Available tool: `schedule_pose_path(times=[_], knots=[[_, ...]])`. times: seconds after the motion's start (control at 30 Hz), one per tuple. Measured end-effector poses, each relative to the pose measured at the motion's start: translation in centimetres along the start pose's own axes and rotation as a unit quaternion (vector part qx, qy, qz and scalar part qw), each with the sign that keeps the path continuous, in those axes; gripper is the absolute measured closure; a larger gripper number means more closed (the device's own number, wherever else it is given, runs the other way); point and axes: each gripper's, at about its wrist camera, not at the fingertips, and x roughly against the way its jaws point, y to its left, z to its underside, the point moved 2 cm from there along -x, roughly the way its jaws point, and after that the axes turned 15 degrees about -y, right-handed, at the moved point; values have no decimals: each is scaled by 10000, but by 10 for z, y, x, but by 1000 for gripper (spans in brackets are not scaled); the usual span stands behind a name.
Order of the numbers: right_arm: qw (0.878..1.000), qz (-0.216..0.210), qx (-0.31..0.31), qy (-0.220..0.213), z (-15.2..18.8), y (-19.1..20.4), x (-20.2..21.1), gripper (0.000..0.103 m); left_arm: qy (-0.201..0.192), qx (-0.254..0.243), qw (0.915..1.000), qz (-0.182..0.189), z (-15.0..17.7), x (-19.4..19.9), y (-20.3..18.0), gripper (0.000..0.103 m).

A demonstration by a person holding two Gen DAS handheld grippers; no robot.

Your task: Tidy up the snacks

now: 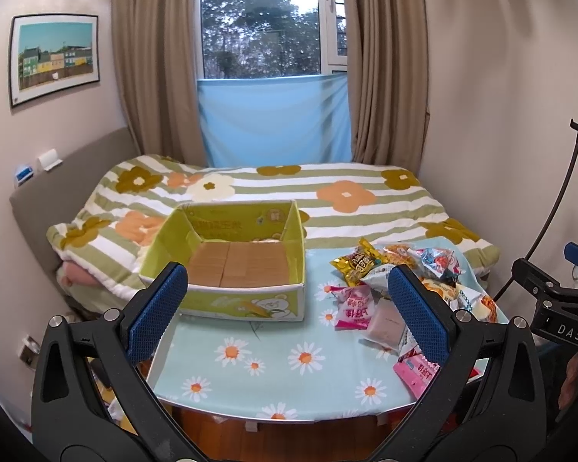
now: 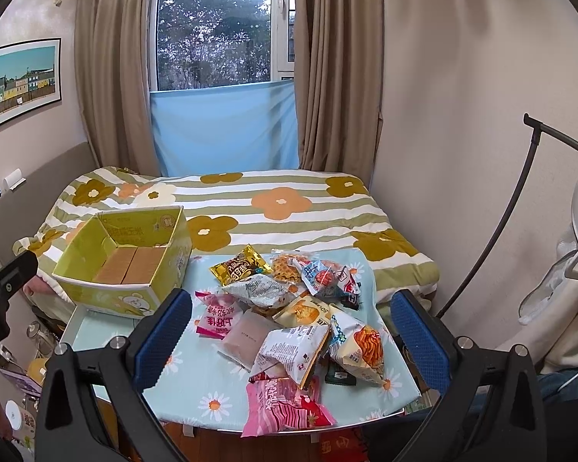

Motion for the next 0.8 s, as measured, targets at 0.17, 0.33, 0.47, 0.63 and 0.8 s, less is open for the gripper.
schedule_pose_path(times=[0.17,0.33,0.47,0.63,0.8], knots=[[10000,-10,1,59,1,1,0,0,39,76,9999,122,0,1,0,0],[10000,-24,-3,94,0,0,1,0,41,59,9999,110,-1,3,0,0],[9999,-38,-12,102,-1,0,2,0,42,48,9999,104,-1,3,0,0],[9999,-32,-11,106,-1,0,1,0,61,57,9999,113,-1,4,-1,0],[9999,-19,-32,167,-1,-3,-1,0,170,62,9998,113,-1,0,-4,0]])
